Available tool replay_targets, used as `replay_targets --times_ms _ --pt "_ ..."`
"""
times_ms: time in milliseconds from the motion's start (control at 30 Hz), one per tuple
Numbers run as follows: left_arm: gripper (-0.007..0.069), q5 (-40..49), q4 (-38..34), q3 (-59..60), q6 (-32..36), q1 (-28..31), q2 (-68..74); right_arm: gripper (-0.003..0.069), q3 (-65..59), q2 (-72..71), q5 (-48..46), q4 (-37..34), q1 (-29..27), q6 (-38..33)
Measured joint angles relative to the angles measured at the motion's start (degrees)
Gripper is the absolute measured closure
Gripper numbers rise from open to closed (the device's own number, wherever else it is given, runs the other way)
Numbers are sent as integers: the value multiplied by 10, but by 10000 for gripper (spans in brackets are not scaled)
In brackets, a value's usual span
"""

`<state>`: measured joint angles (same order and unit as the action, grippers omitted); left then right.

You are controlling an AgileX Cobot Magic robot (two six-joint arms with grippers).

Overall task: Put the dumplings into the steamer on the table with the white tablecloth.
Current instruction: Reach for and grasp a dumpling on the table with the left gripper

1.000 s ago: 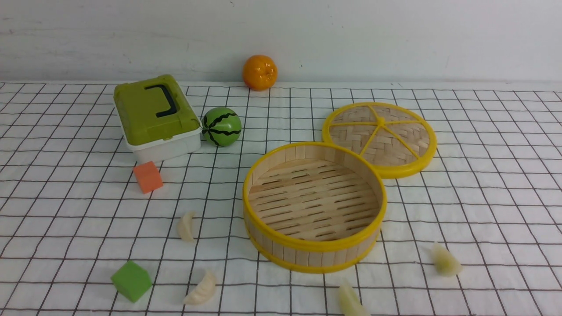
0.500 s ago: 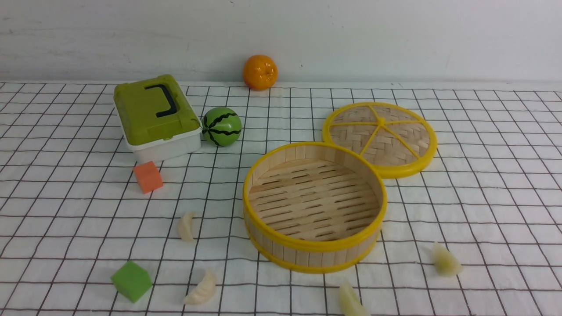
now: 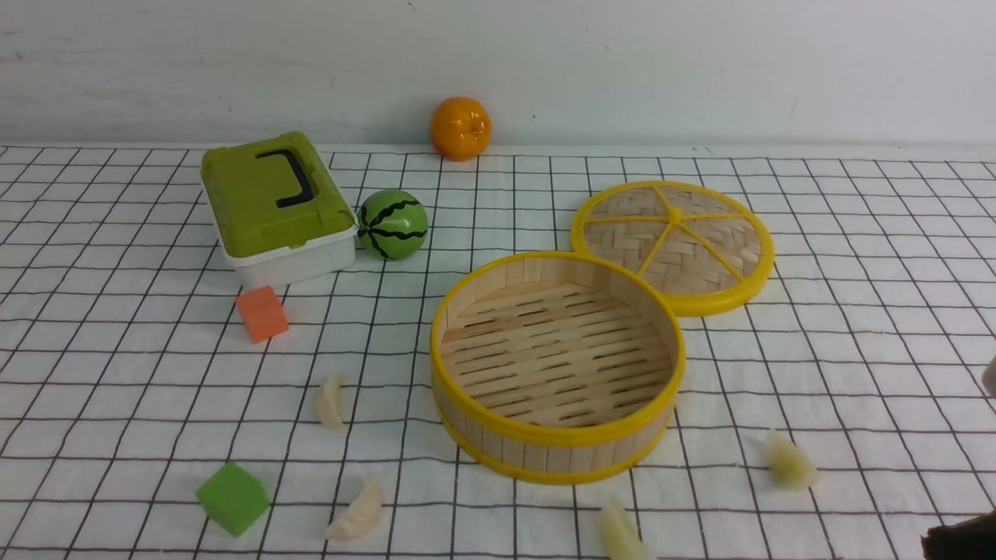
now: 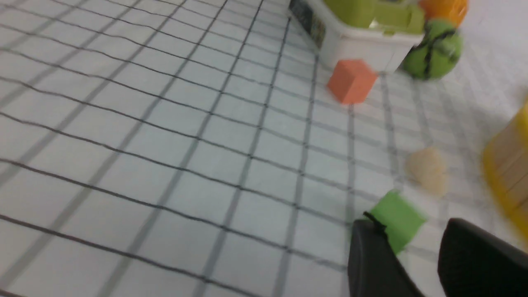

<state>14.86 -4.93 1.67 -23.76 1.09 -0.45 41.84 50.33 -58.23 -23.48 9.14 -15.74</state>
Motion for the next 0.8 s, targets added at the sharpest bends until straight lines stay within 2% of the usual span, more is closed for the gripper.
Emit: replay_targets --times_ms 67,167,300,400,500,600,700,733,800 --pt "385 -28 -91 0 -65 0 0 676 3 5 2 -1 0 -6" --pt "385 -69 -260 0 -207 0 0 676 5 6 14 -7 0 -9" --pt "385 -78 -341 0 -254 0 0 673 4 6 25 -10 0 -10" --pt "385 -82 -354 0 -262 0 0 670 1 6 30 -14 0 -10" --pt "385 -84 -358 -1 -262 0 0 669 0 6 35 -15 0 -10" --pt "385 -64 -354 -24 -231 0 0 666 1 6 35 -15 0 -10" --pt "385 -26 -327 -85 -151 0 0 666 9 3 36 -15 0 -11" --pt "389 5 -302 -132 -95 0 2 666 18 1 36 -15 0 -12" --pt "413 74 -258 -196 -39 0 31 664 35 0 38 -15 0 -14"
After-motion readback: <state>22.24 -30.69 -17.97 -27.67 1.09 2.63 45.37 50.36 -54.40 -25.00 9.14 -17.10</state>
